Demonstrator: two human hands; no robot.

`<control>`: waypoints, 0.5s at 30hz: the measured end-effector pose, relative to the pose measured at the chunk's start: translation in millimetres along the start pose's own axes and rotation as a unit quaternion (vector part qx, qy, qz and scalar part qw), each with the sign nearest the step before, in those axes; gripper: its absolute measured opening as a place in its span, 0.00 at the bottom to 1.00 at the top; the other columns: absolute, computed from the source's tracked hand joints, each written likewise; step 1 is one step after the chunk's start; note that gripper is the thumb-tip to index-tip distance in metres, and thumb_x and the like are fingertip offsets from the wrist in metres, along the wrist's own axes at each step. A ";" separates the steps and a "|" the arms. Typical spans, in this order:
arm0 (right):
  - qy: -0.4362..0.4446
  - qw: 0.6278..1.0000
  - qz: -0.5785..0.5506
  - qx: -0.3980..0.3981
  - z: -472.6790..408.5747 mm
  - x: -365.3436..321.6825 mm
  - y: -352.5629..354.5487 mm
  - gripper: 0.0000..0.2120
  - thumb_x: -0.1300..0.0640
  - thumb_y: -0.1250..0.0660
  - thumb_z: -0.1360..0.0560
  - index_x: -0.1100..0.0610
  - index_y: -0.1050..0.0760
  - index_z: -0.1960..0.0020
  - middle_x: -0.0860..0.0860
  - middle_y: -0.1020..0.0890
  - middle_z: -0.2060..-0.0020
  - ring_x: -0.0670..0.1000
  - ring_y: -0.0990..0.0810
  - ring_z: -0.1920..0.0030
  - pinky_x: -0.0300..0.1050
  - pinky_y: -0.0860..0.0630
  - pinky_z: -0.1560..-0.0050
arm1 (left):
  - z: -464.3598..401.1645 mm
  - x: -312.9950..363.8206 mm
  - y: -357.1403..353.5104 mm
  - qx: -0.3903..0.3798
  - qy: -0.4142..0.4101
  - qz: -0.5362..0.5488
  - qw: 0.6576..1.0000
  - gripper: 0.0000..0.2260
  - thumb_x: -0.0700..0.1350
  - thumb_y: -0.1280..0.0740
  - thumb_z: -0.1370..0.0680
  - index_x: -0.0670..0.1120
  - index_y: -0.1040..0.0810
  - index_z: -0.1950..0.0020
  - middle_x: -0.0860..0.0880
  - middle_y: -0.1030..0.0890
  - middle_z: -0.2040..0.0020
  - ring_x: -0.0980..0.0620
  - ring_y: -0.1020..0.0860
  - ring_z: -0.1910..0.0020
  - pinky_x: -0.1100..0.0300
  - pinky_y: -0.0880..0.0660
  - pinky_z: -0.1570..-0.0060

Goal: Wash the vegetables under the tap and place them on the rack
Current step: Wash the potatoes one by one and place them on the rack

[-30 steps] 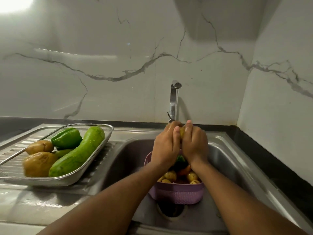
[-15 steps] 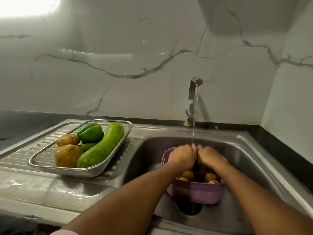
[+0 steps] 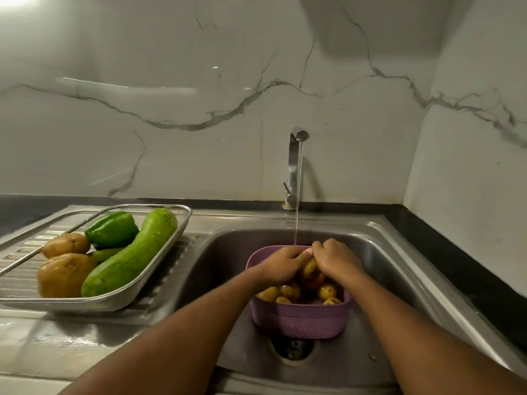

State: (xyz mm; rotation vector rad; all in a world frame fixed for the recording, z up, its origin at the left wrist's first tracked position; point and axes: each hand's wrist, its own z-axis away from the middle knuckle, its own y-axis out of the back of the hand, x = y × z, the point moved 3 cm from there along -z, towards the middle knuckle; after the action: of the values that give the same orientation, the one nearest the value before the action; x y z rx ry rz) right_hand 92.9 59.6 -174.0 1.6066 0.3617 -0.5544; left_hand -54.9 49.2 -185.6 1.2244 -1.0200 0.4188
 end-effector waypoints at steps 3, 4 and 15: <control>0.011 0.997 -0.079 -0.011 -1.0 -1.2 4.1 0.22 0.45 0.46 0.15 0.56 0.22 0.54 0.54 0.18 0.59 0.53 0.19 0.57 0.49 0.24 0.53 | 3.1 5.9 10.3 0.007 -0.032 0.020 0.999 0.15 0.53 0.35 0.16 0.48 0.22 0.32 0.50 0.17 0.42 0.53 0.18 0.43 0.54 0.19 0.41; 0.011 0.995 -0.097 -0.014 0.9 -1.1 5.3 0.23 0.44 0.46 0.14 0.57 0.21 0.54 0.54 0.17 0.60 0.53 0.18 0.58 0.49 0.23 0.53 | 3.3 6.0 13.5 0.010 -0.034 -0.001 0.999 0.16 0.53 0.32 0.18 0.48 0.21 0.32 0.51 0.17 0.42 0.54 0.18 0.43 0.54 0.19 0.41; 0.046 0.987 -0.129 -0.090 6.2 2.7 -8.1 0.17 0.47 0.40 0.15 0.56 0.19 0.52 0.53 0.14 0.68 0.54 0.15 0.70 0.52 0.17 0.56 | 46.2 36.7 59.6 0.145 -0.044 -0.229 0.962 0.23 0.53 0.22 0.27 0.52 0.20 0.34 0.54 0.19 0.44 0.57 0.22 0.48 0.64 0.25 0.52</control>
State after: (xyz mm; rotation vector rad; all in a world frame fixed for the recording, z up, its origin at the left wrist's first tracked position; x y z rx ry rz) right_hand 89.9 54.2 -182.6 1.4232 0.6769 -0.6256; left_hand -99.7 18.3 -121.7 1.7058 -0.7312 0.1521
